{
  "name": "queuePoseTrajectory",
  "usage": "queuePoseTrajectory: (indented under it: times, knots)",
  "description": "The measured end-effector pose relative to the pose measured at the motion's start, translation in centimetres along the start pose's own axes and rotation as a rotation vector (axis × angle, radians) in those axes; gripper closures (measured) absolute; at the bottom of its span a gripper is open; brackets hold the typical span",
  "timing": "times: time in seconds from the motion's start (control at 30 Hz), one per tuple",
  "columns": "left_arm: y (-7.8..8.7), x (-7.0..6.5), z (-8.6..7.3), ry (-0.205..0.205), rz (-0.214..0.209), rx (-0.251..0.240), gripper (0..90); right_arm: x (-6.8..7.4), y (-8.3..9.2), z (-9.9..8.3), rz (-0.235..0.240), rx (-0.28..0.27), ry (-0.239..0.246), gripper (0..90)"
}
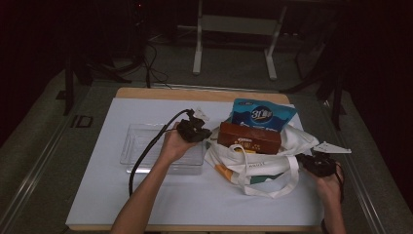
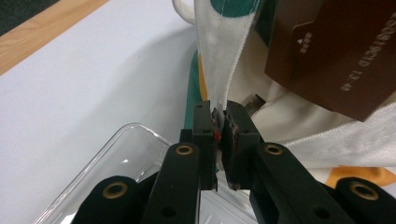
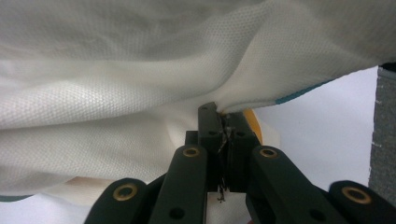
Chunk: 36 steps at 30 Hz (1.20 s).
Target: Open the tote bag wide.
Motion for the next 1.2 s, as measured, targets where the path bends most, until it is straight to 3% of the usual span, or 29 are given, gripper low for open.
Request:
queuePoseTrajectory:
  times: [0.13, 0.47, 0.67, 0.83, 1.0, 1.2]
  knots:
    - [-0.5, 0.0, -0.2, 0.009, -0.001, 0.004, 84.6, 0.0, -0.5, -0.6, -0.010, 0.023, -0.004, 88.2]
    - [-0.5, -0.4, -0.5, 0.010, 0.007, 0.001, 83.9, 0.1, 0.0, -0.3, -0.027, 0.010, -0.020, 86.3]
    - [-0.3, -0.6, -0.5, 0.000, 0.007, 0.005, 79.0, -0.5, 1.3, 0.4, -0.054, -0.009, -0.031, 74.1]
    - [0.3, -0.6, -0.4, 0.026, -0.008, -0.025, 72.9, -1.2, 2.7, 0.6, -0.082, -0.035, -0.054, 63.3]
    - [0.9, -0.5, -0.2, 0.035, -0.009, -0.045, 64.8, -1.7, 4.6, 1.2, -0.083, -0.103, -0.104, 54.0]
    - [1.3, -0.5, -0.1, 0.037, -0.011, -0.057, 61.0, -1.4, 6.3, 2.1, -0.076, -0.144, -0.105, 46.7]
Point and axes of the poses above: each handheld gripper's, and its own axes: y roughly backward along the jaws, z roughly out of its top, x roughly to its left, the point moved 9 cm from there along -y, roughly forward along the jaws, and after that the axes turned 5 degrees about -z, right-handed, at the moved point
